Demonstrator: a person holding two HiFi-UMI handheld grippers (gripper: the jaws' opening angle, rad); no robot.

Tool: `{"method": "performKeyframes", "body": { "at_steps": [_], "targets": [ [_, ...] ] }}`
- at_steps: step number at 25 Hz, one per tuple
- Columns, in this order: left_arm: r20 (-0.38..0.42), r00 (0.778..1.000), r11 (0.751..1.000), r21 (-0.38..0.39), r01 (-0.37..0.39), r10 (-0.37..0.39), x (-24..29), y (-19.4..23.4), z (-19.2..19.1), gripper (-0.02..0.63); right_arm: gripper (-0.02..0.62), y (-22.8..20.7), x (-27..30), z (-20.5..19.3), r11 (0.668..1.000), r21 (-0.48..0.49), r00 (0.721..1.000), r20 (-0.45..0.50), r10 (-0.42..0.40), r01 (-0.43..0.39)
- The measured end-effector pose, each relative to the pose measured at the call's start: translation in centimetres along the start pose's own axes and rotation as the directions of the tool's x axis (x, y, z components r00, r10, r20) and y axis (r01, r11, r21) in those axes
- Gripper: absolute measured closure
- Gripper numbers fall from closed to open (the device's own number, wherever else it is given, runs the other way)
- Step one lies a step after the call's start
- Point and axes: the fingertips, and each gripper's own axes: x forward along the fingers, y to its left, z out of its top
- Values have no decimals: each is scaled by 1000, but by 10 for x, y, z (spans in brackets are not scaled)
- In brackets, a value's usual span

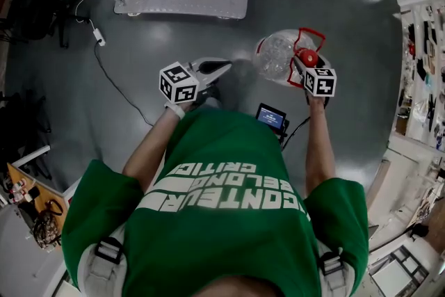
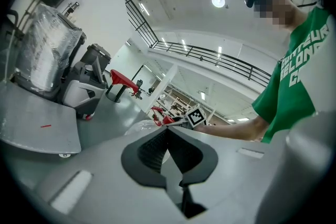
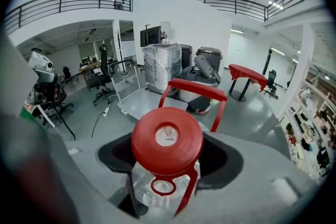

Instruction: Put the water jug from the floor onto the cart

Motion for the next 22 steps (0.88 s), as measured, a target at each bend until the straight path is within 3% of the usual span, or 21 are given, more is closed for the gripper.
{"method": "performKeyframes", "body": {
  "at_steps": [22],
  "targets": [
    [76,988,990,-34,-135,137,-59,55,21,597,293,17,63,77,997,-66,999,11,46,-46]
  ]
}}
